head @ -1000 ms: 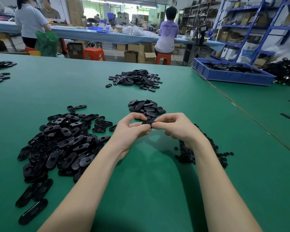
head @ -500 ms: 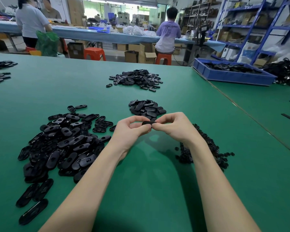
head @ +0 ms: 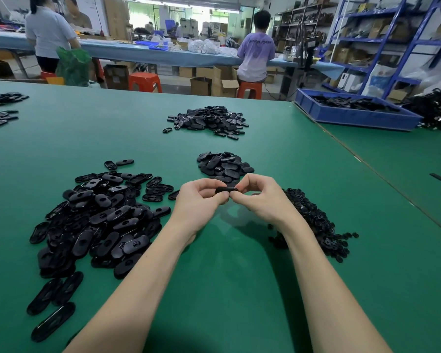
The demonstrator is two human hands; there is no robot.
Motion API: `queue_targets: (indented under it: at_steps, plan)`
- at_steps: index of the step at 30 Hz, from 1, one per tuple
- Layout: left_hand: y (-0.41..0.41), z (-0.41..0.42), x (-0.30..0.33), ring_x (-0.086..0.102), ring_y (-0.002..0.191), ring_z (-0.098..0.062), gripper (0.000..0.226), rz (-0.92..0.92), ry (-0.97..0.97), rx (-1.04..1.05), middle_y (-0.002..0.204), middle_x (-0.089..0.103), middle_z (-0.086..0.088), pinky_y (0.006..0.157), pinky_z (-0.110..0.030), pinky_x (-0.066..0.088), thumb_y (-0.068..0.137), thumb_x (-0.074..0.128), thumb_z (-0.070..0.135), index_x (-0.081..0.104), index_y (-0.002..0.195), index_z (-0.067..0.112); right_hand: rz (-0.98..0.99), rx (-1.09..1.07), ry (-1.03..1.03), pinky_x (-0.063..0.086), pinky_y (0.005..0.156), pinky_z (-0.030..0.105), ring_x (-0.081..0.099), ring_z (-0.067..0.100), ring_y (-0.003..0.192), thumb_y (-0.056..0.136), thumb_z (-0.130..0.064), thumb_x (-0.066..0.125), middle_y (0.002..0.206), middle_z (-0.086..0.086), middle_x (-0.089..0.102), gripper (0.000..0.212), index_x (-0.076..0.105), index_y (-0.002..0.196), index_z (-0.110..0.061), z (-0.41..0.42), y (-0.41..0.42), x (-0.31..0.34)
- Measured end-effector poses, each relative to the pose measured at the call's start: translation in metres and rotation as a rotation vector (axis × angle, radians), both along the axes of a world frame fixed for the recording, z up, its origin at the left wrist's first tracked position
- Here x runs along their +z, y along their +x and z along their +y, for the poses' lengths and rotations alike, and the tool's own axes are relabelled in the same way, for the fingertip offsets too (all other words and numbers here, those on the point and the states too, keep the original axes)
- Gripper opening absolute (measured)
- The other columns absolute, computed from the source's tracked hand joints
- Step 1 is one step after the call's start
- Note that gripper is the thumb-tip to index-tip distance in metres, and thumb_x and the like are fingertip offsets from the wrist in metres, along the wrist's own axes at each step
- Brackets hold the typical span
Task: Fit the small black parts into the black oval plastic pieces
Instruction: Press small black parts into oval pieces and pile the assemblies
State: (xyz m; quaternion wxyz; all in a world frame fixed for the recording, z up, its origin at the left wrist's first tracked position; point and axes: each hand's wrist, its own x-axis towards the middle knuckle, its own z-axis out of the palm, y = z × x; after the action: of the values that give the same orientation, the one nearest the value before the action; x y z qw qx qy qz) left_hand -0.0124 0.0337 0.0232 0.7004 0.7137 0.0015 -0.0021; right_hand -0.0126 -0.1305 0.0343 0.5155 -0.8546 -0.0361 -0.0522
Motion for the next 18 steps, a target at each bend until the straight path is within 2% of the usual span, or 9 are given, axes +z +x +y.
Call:
queue_targets:
  at_steps: [3, 7, 11, 13, 15, 18]
  plan:
    - [0.0, 0.001, 0.001, 0.07, 0.072, -0.008, 0.017, 0.001, -0.007, -0.011, 0.081, 0.078, -0.001, 0.065, -0.011, 0.051, 0.083, 0.077, 0.003, 0.074, 0.088, 0.019, 0.006, 0.026, 0.022, 0.041, 0.064, 0.022, 0.05, -0.001, 0.053, 0.084, -0.023, 0.077, 0.075, -0.014, 0.067, 0.018, 0.064, 0.072, -0.026, -0.001, 0.0, -0.001]
    - [0.0, 0.001, 0.001, 0.07, 0.074, -0.011, 0.017, -0.005, 0.002, -0.006, 0.084, 0.078, -0.005, 0.075, -0.019, 0.052, 0.083, 0.076, 0.002, 0.073, 0.089, 0.018, -0.038, -0.018, -0.01, 0.041, 0.059, 0.016, 0.051, 0.0, 0.052, 0.081, -0.026, 0.078, 0.071, -0.017, 0.066, 0.019, 0.063, 0.069, -0.027, 0.004, 0.0, -0.001]
    - [0.002, 0.007, 0.004, 0.074, 0.079, -0.013, 0.021, -0.085, -0.019, -0.107, 0.087, 0.078, -0.004, 0.082, -0.024, 0.055, 0.085, 0.075, 0.004, 0.07, 0.099, 0.018, 0.024, -0.012, 0.107, 0.041, 0.052, 0.019, 0.047, 0.009, 0.049, 0.085, -0.019, 0.076, 0.063, -0.011, 0.059, 0.015, 0.065, 0.074, -0.022, 0.002, 0.0, 0.005]
    - [0.004, 0.01, 0.004, 0.074, 0.081, -0.011, 0.023, -0.18, 0.092, -0.129, 0.087, 0.078, 0.002, 0.08, -0.021, 0.055, 0.085, 0.076, 0.005, 0.071, 0.1, 0.022, 0.066, -0.015, 0.163, 0.038, 0.048, 0.016, 0.043, 0.01, 0.047, 0.086, -0.016, 0.075, 0.062, -0.006, 0.054, 0.013, 0.066, 0.077, -0.019, -0.001, 0.0, 0.008]
    - [0.005, 0.012, 0.002, 0.072, 0.081, -0.001, 0.022, -0.3, 0.252, -0.11, 0.085, 0.077, 0.013, 0.076, -0.012, 0.051, 0.084, 0.078, 0.009, 0.074, 0.097, 0.026, 0.111, -0.007, 0.19, 0.035, 0.046, 0.014, 0.04, 0.01, 0.047, 0.085, -0.016, 0.074, 0.064, -0.004, 0.054, 0.01, 0.067, 0.079, -0.02, -0.003, 0.0, 0.009]
    - [0.008, 0.016, -0.003, 0.064, 0.077, 0.007, 0.017, -0.427, 0.456, -0.042, 0.086, 0.07, 0.031, 0.066, -0.008, 0.046, 0.082, 0.08, 0.026, 0.076, 0.095, 0.035, 0.16, -0.014, 0.248, 0.035, 0.046, 0.016, 0.042, 0.01, 0.049, 0.086, -0.022, 0.076, 0.073, -0.004, 0.067, 0.009, 0.07, 0.093, -0.02, -0.005, -0.001, 0.006]
